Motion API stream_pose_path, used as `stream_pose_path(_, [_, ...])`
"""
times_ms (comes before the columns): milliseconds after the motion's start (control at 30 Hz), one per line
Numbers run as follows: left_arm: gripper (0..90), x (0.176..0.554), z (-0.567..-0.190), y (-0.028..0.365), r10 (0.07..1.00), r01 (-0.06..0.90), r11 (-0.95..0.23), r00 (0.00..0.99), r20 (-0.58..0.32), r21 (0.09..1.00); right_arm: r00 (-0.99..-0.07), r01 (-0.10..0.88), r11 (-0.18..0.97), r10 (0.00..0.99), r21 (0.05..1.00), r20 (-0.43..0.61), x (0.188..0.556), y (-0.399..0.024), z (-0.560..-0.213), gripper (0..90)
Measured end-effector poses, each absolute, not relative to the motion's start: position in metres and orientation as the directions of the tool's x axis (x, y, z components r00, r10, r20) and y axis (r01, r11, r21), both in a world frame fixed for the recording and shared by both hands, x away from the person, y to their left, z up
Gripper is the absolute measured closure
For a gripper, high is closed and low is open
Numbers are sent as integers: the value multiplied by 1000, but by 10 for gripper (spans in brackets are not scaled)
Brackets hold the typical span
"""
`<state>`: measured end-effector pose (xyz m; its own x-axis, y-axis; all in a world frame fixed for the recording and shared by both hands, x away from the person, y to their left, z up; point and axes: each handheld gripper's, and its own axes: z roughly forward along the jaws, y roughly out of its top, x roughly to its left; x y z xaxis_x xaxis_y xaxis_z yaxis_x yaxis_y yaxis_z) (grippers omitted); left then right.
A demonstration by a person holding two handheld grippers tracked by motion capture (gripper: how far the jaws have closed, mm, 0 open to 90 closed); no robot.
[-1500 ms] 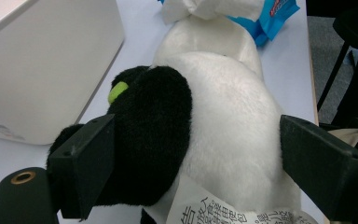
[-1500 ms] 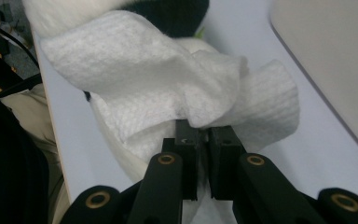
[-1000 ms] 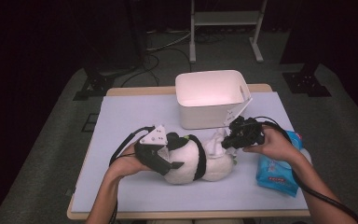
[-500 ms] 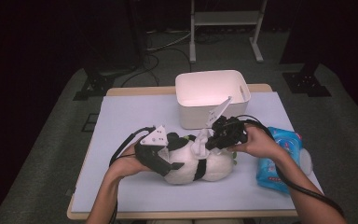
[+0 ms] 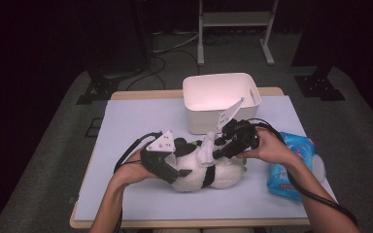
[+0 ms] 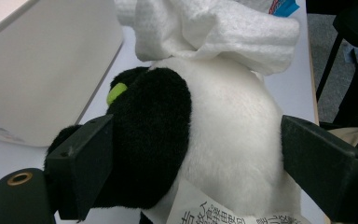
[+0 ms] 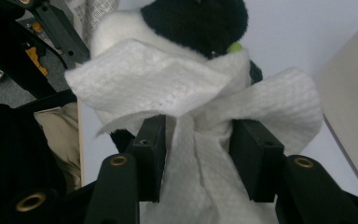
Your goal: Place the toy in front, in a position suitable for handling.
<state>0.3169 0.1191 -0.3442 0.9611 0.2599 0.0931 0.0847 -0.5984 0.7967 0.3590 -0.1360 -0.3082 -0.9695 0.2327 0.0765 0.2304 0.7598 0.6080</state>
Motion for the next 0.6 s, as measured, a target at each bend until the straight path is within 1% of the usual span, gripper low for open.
stream_pose_path(100, [121, 316, -344, 119, 258, 81, -600, 961, 97, 796, -971, 230, 757, 222, 611, 91, 358, -129, -307, 539])
stream_pose_path(167, [121, 316, -344, 118, 254, 77, -604, 962, 101, 794, -973, 223, 760, 217, 611, 85, 359, -124, -308, 552])
stream_pose_path(200, [121, 316, -344, 118, 251, 73, -607, 962, 103, 791, -973, 221, 759, 212, 612, 88, 359, -122, -308, 570])
stream_pose_path(367, [116, 316, -344, 118, 252, 76, -609, 962, 102, 790, -975, 214, 764, 200, 608, 93, 360, -115, -311, 735])
stream_pose_path(433, [117, 316, -344, 119, 254, 78, -606, 962, 100, 792, -974, 220, 762, 208, 609, 91, 360, -118, -311, 787])
stream_pose_path(500, [117, 316, -344, 118, 253, 75, -610, 962, 104, 789, -971, 233, 762, 215, 605, 103, 362, -121, -311, 805])
stream_pose_path(600, [115, 316, -344, 119, 259, 79, -606, 960, 102, 791, -970, 229, 785, 231, 576, 70, 363, -126, -313, 812])
